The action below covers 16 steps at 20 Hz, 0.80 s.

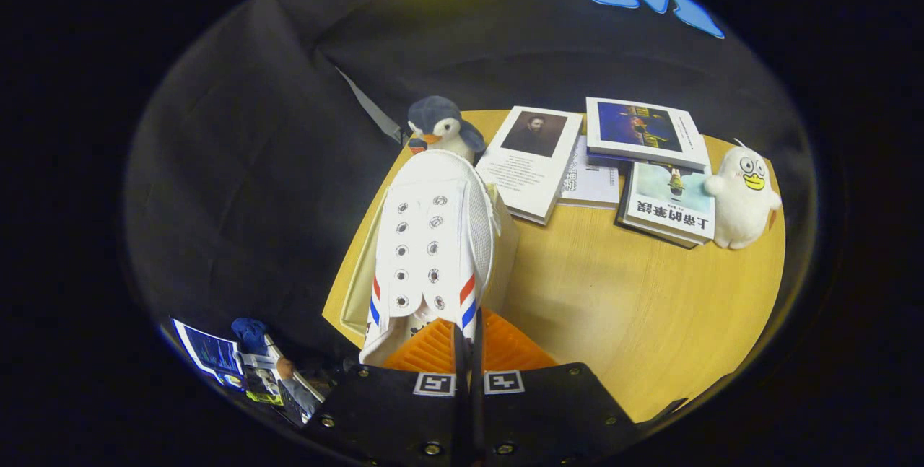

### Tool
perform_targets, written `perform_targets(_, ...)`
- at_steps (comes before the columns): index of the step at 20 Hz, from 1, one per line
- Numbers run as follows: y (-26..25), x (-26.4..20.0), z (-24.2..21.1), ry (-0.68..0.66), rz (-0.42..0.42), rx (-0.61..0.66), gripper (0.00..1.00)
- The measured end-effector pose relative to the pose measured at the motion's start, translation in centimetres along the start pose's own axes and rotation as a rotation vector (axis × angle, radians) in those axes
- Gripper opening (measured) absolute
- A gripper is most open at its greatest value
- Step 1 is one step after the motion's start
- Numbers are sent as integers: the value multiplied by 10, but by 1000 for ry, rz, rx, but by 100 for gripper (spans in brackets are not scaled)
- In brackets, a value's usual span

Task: Open the storage box then place both shoes into the box .Put the left shoe in first, then the right shoe, with the right side of both shoes facing outward in a uniform manner.

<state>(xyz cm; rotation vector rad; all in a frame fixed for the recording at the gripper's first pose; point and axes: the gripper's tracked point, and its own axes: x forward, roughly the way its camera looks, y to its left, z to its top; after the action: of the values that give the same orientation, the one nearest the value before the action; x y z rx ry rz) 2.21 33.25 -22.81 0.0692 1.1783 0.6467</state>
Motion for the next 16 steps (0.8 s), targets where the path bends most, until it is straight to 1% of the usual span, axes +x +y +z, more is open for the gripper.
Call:
perform_targets(3,19,24,1,39,-6,-23,0)
perform_targets(7,44,49,0,79,8,-61,1)
perform_targets(16,63,78,8,84,-22,-126,0)
